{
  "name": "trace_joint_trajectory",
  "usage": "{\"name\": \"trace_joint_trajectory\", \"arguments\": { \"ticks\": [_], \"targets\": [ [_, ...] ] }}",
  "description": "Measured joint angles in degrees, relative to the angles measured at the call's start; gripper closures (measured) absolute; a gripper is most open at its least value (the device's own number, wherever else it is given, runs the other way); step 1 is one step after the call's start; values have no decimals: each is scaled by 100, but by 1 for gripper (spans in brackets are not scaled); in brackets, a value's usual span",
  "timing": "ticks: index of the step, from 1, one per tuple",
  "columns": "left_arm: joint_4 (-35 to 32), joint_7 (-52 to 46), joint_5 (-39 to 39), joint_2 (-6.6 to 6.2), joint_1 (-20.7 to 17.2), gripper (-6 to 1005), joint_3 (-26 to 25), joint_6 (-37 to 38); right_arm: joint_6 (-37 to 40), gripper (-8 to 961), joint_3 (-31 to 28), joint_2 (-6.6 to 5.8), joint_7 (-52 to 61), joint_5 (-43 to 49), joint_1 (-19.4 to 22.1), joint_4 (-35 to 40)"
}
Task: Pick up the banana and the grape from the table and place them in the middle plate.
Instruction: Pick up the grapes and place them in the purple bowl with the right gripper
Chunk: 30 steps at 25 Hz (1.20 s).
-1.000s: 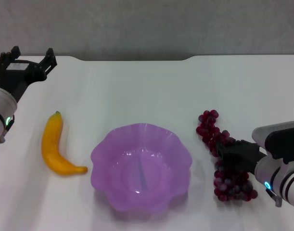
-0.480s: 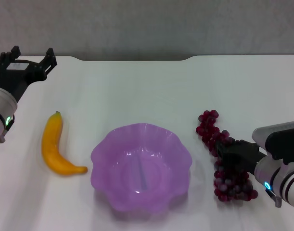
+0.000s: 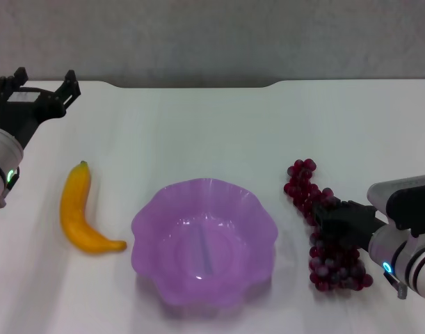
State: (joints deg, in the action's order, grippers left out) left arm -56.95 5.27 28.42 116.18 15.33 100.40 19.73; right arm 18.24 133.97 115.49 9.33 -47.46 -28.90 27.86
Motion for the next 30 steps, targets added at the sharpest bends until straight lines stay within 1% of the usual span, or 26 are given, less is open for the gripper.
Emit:
{"name": "trace_joint_trajectory", "arguments": {
  "ticks": [9, 18, 24, 30],
  "targets": [
    [31, 0, -1, -7, -20, 118, -30, 15, 142, 619, -156, -12, 32, -7, 11, -135],
    [51, 0, 0, -1, -17, 117, -7, 33, 421, 629, -115, -13, 34, 13, 33, -288],
    [53, 0, 6, 1, -12, 118, -9, 33, 829, 634, -87, -12, 12, 52, 53, -329],
    [58, 0, 6, -1, -6, 118, 4, 17, 995, 638, -135, -15, 12, 18, 51, -437]
  ]
}}
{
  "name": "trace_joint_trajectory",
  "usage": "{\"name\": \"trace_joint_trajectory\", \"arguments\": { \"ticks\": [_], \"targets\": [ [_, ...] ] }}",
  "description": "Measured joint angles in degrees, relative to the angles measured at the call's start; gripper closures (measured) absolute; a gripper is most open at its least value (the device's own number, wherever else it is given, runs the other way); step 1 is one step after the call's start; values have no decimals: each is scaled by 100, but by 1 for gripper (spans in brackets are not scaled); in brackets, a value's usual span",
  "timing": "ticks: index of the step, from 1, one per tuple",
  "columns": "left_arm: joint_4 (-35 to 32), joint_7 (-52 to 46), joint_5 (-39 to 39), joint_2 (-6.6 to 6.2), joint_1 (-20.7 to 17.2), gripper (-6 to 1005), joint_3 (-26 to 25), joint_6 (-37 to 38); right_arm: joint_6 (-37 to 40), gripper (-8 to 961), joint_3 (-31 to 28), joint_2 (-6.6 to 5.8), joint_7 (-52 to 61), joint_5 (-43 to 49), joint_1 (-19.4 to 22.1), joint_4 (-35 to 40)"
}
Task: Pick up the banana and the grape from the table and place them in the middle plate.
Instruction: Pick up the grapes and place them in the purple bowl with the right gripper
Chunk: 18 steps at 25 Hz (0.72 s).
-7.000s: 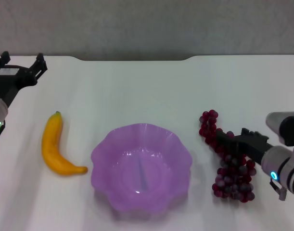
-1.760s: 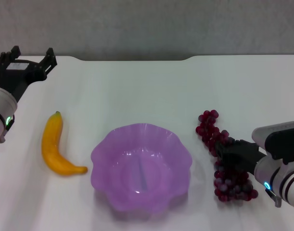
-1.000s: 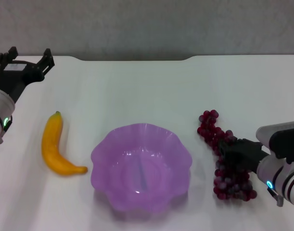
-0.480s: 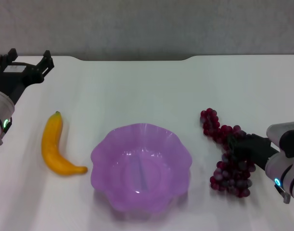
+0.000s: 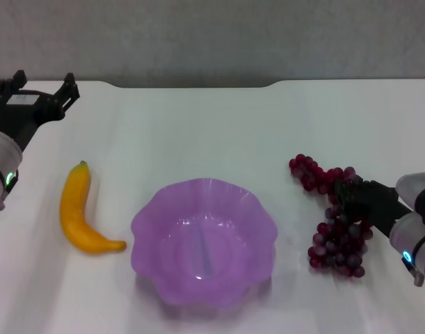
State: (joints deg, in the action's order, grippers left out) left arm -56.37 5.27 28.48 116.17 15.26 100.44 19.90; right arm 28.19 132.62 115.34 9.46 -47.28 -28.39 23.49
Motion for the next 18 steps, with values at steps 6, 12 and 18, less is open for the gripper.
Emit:
{"name": "trace_joint_trajectory", "arguments": {
  "ticks": [6, 12, 18],
  "targets": [
    [105, 0, 0, -7, -22, 118, 2, 2, 11, 641, -97, -13, 8, -12, 14, 174],
    [124, 0, 0, -7, -30, 118, -5, 13, 181, 644, -270, -22, -125, 5, -18, 242],
    [127, 0, 0, -10, -66, 119, -5, -5, -492, 648, -975, -67, -1059, 38, 136, 1029]
  ]
}}
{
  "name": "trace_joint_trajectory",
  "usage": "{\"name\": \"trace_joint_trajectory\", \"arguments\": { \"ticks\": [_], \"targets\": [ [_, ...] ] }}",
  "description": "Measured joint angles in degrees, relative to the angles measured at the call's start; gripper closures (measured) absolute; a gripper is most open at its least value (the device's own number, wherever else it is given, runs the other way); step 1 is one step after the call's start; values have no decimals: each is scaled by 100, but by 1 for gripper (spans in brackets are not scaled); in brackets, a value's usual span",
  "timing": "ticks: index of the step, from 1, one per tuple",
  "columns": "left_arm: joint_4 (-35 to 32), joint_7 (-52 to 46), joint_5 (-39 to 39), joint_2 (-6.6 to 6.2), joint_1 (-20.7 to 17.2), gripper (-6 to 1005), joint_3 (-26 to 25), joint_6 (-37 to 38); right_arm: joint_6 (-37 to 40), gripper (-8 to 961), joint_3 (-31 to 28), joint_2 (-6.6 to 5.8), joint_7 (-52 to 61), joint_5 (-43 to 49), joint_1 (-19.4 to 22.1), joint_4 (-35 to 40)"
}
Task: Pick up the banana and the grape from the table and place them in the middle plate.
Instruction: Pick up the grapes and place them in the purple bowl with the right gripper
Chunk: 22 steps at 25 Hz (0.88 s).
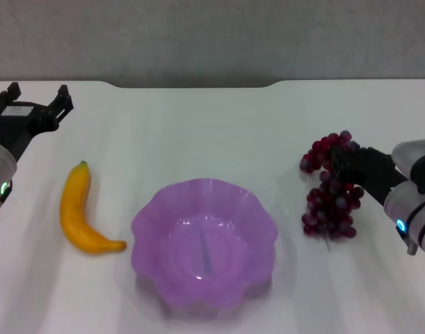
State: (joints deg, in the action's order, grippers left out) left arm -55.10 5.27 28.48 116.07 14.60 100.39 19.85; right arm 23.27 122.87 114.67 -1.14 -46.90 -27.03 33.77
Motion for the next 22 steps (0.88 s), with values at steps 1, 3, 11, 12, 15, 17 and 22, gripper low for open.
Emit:
{"name": "trace_joint_trajectory", "arguments": {
  "ticks": [1, 3, 11, 12, 15, 17, 22],
  "targets": [
    [0, 0, 0, -2, -6, 119, -3, 0, 0, 650, 0, 0, 0, 0, 0, 0],
    [0, 0, 0, -4, -9, 119, -5, 2, -243, 653, -283, -6, -440, 0, 127, 334],
    [1, 0, 0, -6, 7, 119, 4, 9, -1122, 659, -1033, -6, -1579, 6, 477, 1515],
    [3, 0, 0, -6, 11, 119, 5, 9, -1169, 660, -1058, -6, -1618, 6, 478, 1573],
    [5, 0, 0, -6, 28, 119, 7, 9, -1201, 662, -1086, -6, -1717, 17, 479, 1716],
    [6, 0, 0, -6, 32, 119, 7, 9, -1205, 663, -1115, -7, -1823, 22, 478, 1828],
    [14, 0, 0, -4, 35, 119, 7, 11, -1288, 662, -1207, -6, -1972, 24, 479, 2108]
  ]
}}
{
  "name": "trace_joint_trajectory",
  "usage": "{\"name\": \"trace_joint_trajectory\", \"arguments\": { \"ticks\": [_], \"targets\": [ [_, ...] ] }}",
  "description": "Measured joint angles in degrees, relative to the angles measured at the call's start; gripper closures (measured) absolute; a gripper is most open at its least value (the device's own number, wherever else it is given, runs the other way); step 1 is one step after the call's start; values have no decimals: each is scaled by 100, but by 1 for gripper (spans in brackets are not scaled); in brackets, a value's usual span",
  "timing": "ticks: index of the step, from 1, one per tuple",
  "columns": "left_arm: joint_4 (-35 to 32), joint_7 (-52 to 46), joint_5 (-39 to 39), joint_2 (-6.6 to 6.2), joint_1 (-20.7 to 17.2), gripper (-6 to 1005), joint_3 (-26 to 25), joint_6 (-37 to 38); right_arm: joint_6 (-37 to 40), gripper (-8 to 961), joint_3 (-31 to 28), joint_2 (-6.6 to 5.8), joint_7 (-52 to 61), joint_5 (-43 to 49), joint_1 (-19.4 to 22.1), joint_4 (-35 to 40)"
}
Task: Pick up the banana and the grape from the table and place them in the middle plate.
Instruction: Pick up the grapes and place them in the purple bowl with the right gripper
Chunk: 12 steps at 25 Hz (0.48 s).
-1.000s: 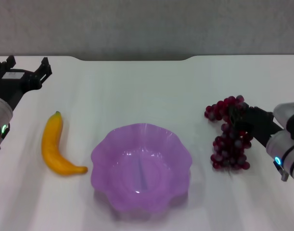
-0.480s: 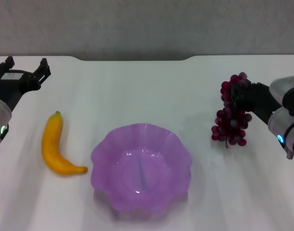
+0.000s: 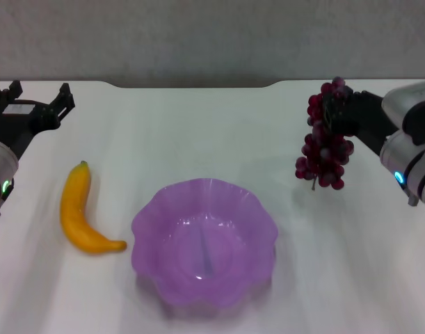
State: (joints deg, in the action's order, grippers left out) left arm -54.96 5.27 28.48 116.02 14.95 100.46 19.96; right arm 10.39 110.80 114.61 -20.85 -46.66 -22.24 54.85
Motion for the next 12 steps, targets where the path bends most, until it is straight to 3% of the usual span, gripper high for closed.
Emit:
{"name": "trace_joint_trajectory", "arguments": {
  "ticks": [12],
  "targets": [
    [4, 0, 0, 7, 45, 119, 0, 6, -353, 677, -102, 20, -444, 28, -74, 623]
  ]
}}
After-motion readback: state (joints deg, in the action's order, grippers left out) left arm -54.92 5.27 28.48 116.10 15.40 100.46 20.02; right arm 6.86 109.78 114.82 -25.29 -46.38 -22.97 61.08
